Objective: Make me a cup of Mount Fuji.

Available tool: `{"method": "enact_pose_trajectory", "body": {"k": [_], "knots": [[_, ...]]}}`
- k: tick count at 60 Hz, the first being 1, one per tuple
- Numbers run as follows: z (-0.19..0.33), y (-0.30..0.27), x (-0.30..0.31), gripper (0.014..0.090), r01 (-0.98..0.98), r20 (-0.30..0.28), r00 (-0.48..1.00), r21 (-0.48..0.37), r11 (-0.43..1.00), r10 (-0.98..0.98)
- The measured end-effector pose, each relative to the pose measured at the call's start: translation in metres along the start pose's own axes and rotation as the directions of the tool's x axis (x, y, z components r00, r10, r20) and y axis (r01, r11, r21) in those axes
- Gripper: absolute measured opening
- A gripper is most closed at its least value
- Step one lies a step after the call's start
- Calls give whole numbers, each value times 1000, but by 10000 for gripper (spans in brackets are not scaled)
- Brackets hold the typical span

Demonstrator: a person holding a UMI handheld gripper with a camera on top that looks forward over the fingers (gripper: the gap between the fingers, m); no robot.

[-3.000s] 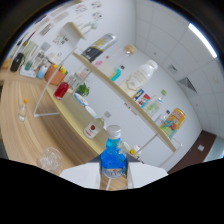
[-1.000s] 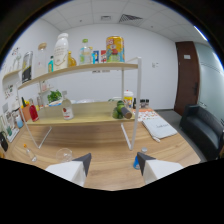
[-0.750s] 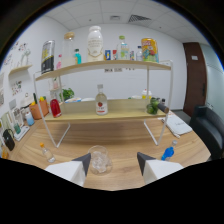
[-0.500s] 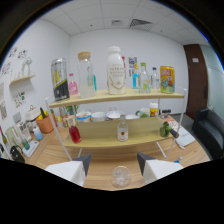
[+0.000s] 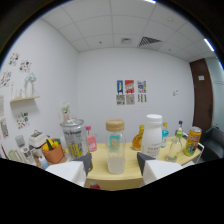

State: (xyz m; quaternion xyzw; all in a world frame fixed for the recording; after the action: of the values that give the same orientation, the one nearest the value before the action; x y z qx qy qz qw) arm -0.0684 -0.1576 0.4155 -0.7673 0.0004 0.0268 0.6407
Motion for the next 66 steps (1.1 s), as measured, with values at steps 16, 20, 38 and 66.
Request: {"method": "enact_pose_trajectory", "body": {"k": [16, 20, 38, 66], "knots": [[64, 9, 7, 592, -16, -26, 1000, -41, 999, 15], [69, 7, 7, 456, -12, -33, 999, -31, 999, 10], [64, 3, 5, 389, 21, -26, 999, -21, 1000, -21], [-29, 56, 7, 386, -8, -6, 1000, 13, 1000, 8]]}}
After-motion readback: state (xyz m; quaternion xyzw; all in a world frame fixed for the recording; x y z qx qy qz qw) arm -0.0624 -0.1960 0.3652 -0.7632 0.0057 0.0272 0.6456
